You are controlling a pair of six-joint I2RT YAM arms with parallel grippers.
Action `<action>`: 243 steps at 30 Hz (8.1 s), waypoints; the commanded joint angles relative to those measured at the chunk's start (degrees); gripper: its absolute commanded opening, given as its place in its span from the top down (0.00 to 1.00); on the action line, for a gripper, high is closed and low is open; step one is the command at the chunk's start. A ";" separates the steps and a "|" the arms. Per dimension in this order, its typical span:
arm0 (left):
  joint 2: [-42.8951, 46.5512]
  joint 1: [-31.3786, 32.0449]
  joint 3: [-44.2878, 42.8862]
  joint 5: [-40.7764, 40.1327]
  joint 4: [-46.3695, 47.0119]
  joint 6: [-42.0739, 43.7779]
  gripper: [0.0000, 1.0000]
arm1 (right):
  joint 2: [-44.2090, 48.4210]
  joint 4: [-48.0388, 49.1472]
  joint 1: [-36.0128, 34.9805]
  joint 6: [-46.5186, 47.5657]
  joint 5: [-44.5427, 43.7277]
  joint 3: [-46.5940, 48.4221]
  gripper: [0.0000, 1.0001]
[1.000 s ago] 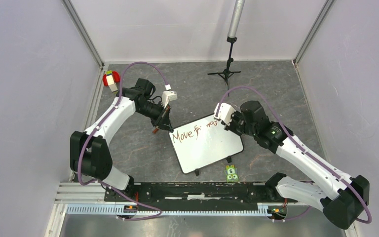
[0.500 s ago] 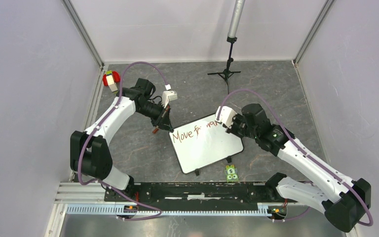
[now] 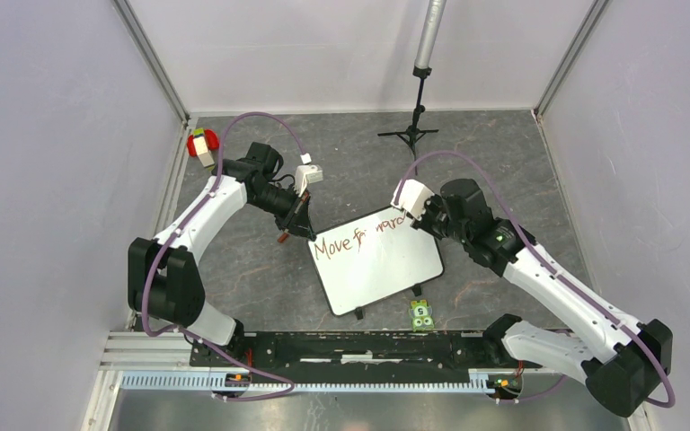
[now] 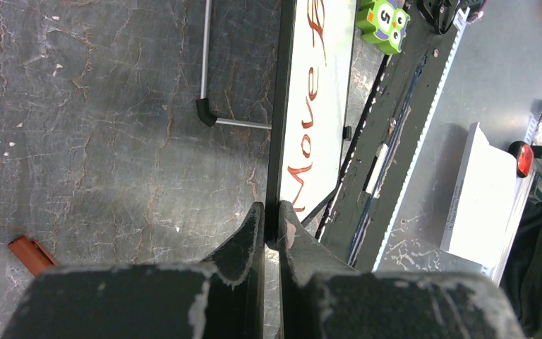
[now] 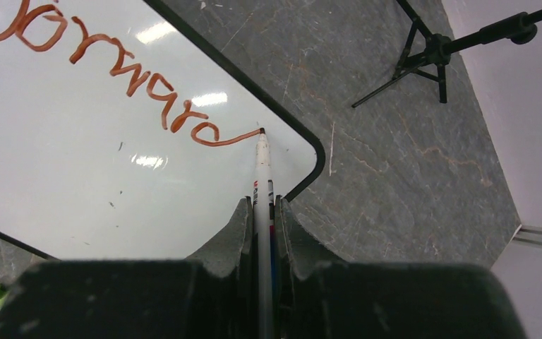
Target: Write a sentence on the whiteboard
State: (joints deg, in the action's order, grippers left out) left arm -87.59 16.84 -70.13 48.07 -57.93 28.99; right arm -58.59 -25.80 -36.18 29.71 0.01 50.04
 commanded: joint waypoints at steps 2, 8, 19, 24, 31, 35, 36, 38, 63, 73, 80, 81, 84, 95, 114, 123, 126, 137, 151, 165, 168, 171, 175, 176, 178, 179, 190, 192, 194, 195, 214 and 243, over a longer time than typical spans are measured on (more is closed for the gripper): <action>-2.30 1.62 0.78 -3.87 -0.59 2.60 0.98 | -1.52 2.55 0.93 0.34 -1.29 3.22 1.00; -2.46 1.59 0.56 -3.80 -0.52 2.52 0.98 | -0.99 1.40 1.08 -0.08 1.40 1.78 1.00; -2.63 1.63 0.43 -3.78 -0.56 2.35 0.98 | 1.19 -1.26 0.94 -0.71 5.51 -2.72 1.00; -2.67 1.63 0.34 -3.87 -0.53 2.28 0.98 | 1.77 -2.57 1.00 -0.02 6.04 -3.87 1.00; -2.54 1.62 0.52 -3.87 -0.56 2.33 0.98 | 2.80 -4.96 1.02 1.25 4.50 -3.32 1.00; -2.63 1.64 0.43 -3.78 -0.55 2.30 0.97 | 2.90 -6.69 1.02 1.95 3.83 -2.37 1.00; -2.54 1.61 0.39 -3.82 -0.52 2.33 0.98 | 2.89 -6.96 1.04 2.08 3.50 -2.11 1.00; -2.58 1.63 0.43 -3.76 -0.54 2.36 0.98 | 2.89 -7.32 1.02 2.19 3.42 -1.43 1.00; 13.51 -9.24 2.02 5.66 16.46 -20.77 0.08 | 6.32 -3.98 0.94 -3.16 21.05 7.28 1.00; 20.04 -10.60 11.12 3.98 12.87 -18.27 0.03 | 4.44 3.71 0.31 -8.35 30.20 1.90 1.00; 15.39 -10.00 13.61 6.67 9.22 -11.21 0.09 | 0.42 9.53 -6.87 -9.52 26.02 -0.91 1.00; 14.91 -9.53 13.70 7.32 9.24 -10.89 0.10 | 0.03 10.60 -8.24 -9.41 25.01 -1.57 1.00; 13.67 -7.66 13.45 7.03 9.20 -10.37 0.13 | -0.72 12.96 -11.91 -8.71 22.41 -3.28 1.00; 9.23 -2.42 10.73 5.04 9.24 -11.09 0.39 | -2.98 16.07 -21.55 -4.24 16.28 -7.97 1.00; 6.51 -1.20 9.46 5.45 9.24 -11.25 0.88 | -5.61 18.84 -28.61 -3.13 7.99 -7.99 1.00; 6.27 -1.09 9.40 5.29 9.23 -11.34 0.98 | -6.48 20.08 -28.87 -3.61 6.01 -7.43 1.00; 6.37 -1.02 9.48 5.28 9.24 -11.33 0.97 | -6.30 20.75 -28.86 -3.81 4.33 -7.41 1.00; 6.19 -1.02 9.50 5.10 9.24 -11.29 0.97 | -5.88 23.39 -28.88 -3.87 1.50 -8.12 1.00; 6.03 -1.02 9.54 4.75 9.24 -11.06 0.98 | -6.23 19.59 -28.91 -2.58 4.40 -10.58 1.00; 5.54 -1.02 9.31 4.58 8.41 -10.36 0.98 | -4.79 17.97 -29.56 -2.12 7.53 -14.05 1.00; 5.51 -1.02 9.22 4.49 8.45 -10.42 0.97 | -5.00 18.11 -29.56 -2.12 7.21 -13.07 1.00; 5.59 -1.02 9.30 4.49 8.45 -10.45 0.98 | -4.96 18.50 -29.56 -2.20 6.34 -12.44 1.00; 5.57 -1.02 9.31 4.45 8.44 -10.46 0.98 | -4.72 19.19 -29.56 -2.42 5.36 -11.49 1.00; 5.54 -1.06 9.31 4.40 8.45 -10.43 0.98 | -4.70 19.36 -29.56 -2.52 5.12 -11.30 1.00; 5.57 -1.01 9.31 4.35 8.45 -10.44 0.97 | -4.61 19.76 -29.56 -2.58 4.65 -10.96 1.00; 5.56 -0.98 9.31 4.39 8.40 -10.44 0.98 | -4.73 19.82 -29.56 -2.56 4.40 -10.78 1.00; 5.59 -0.94 9.31 4.40 8.39 -10.46 0.98 | -3.18 18.46 -29.15 -1.86 0.77 -11.19 1.00; 5.54 -0.96 9.24 4.39 8.45 -10.47 0.97 | -2.56 17.94 -28.90 -1.79 0.61 -11.52 1.00; 5.51 -0.94 9.22 4.37 8.45 -10.45 0.97 | -2.13 17.47 -28.78 -1.68 0.60 -12.12 1.00; 5.58 -0.93 9.22 4.34 8.45 -10.55 0.98 | -2.04 17.30 -28.77 -1.59 0.60 -12.44 1.00; 5.21 -0.93 9.13 4.22 8.45 -10.37 0.98 | -5.75 15.94 -28.86 -1.58 6.66 -11.76 1.00; 5.54 -0.93 8.96 4.49 8.12 -10.03 0.98 | -0.42 12.78 -27.54 -1.94 2.70 -12.97 1.00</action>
State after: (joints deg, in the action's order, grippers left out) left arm -82.00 15.53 -59.53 54.04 -49.23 16.16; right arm -58.87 -12.78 -63.94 27.88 3.97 37.63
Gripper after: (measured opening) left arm 0.156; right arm 0.147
